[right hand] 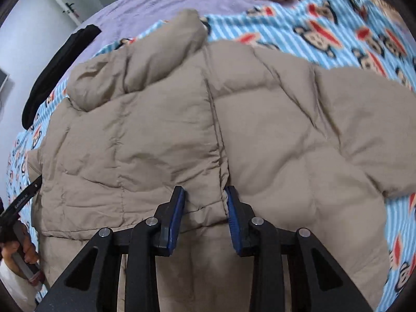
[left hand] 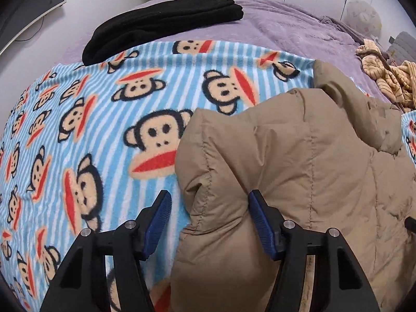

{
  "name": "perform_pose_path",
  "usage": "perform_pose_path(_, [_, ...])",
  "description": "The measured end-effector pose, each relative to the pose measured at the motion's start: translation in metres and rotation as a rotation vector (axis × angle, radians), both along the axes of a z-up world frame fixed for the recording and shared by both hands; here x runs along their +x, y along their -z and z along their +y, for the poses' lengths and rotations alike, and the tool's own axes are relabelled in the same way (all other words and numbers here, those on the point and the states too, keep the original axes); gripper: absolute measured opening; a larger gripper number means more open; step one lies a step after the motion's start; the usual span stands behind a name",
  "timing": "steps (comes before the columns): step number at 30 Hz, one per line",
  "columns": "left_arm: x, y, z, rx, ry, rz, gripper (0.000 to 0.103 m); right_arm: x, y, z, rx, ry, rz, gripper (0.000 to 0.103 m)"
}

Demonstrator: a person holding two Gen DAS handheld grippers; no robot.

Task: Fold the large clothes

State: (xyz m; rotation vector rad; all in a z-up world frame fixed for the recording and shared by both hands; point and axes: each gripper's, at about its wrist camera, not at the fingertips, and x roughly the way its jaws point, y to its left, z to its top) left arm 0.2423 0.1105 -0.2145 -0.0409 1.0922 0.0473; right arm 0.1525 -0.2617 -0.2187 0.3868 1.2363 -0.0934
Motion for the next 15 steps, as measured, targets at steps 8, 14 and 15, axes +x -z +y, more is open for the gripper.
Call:
perform_pose_path(8, [-0.003, -0.006, -0.002, 0.03, -0.008, 0.014, 0.068, -0.031, -0.013, -0.023, -0.049, 0.077, 0.011, 0.034])
perform_pose_path(14, [-0.029, -0.038, -0.012, 0.046, 0.04, -0.014, 0.068, -0.054, -0.025, -0.045, 0.106, 0.121, -0.018, 0.049])
perform_pose_path(15, [-0.035, -0.042, -0.017, 0.045, 0.057, -0.01, 0.068, -0.058, -0.026, -0.048, 0.138, 0.129, -0.02, 0.052])
